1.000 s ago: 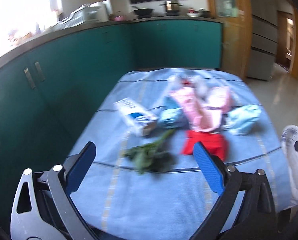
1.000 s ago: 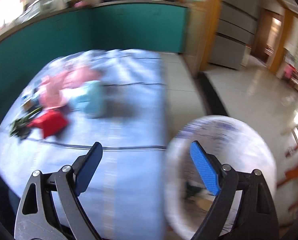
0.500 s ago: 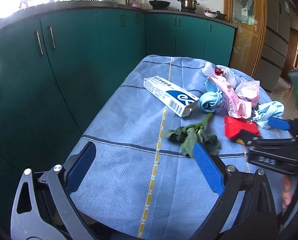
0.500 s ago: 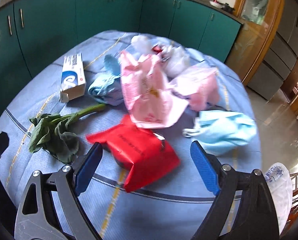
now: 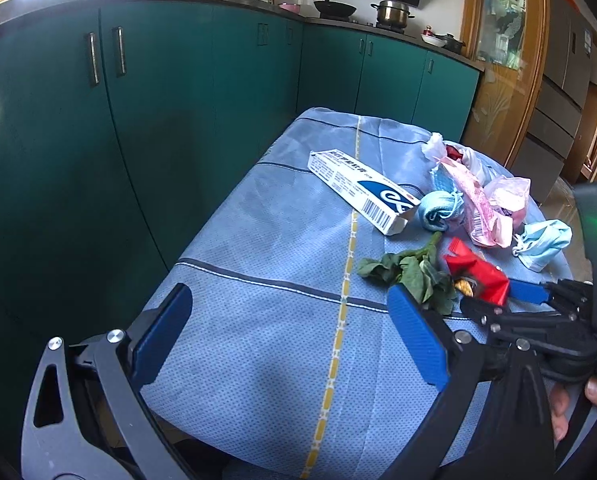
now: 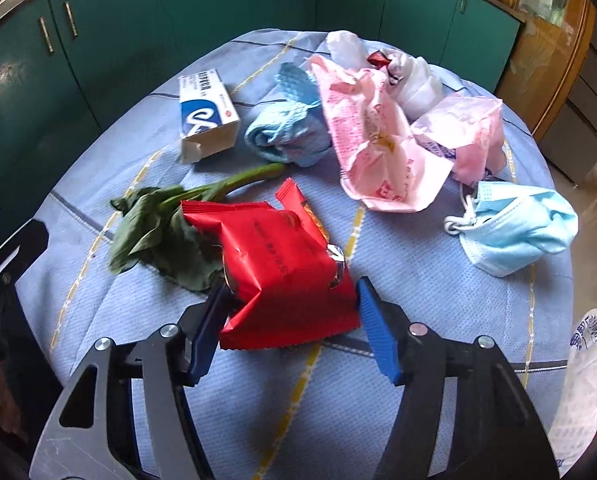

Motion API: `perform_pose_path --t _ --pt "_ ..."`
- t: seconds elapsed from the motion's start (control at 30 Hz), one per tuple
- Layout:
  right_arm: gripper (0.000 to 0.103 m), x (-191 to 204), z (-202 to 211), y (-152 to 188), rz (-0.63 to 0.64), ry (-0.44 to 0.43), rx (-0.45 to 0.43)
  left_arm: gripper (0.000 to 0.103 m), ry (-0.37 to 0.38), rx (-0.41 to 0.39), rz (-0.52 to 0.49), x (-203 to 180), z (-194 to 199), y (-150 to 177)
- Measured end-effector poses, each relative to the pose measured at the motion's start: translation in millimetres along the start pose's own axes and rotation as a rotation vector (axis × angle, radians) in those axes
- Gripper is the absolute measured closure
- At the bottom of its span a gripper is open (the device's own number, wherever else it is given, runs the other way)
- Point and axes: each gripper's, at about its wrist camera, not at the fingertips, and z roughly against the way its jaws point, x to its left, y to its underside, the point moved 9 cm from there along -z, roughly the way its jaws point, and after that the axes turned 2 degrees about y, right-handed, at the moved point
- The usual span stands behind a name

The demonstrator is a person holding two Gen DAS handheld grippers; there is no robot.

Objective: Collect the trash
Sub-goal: 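Reach the right tool to the red packet and close on it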

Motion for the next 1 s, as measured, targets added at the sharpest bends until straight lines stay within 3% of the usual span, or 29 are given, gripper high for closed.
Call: perform_pose_path --t 0.2,0.6,0.8,0.93,1.0 --pt "0.040 0.3 11.5 8.7 -0.009 -0.005 -0.003 0.005 -0.006 -0.005 0.013 4.9 3.2 -0.9" --pt "0.040 -50.0 33.1 30.2 -0.044 0.112 0.010 0.005 -0.011 0.002 0.012 5.7 1.8 0.4" --pt "0.039 -60.8 33.2 35.2 -0.076 0.105 0.017 0.005 -0.010 0.003 -0.003 0.6 0.3 1.1" --pt "0.026 -58.3 32.4 29.2 -0.063 0.131 -0.006 0.005 -0.010 -0.003 -0.019 -3.6 1.0 1.1" --pt "0.025 -57.2 31.1 26.6 -0.051 0.148 -0.017 0.005 -0.004 -0.011 -0.030 -6.5 2.4 0.4"
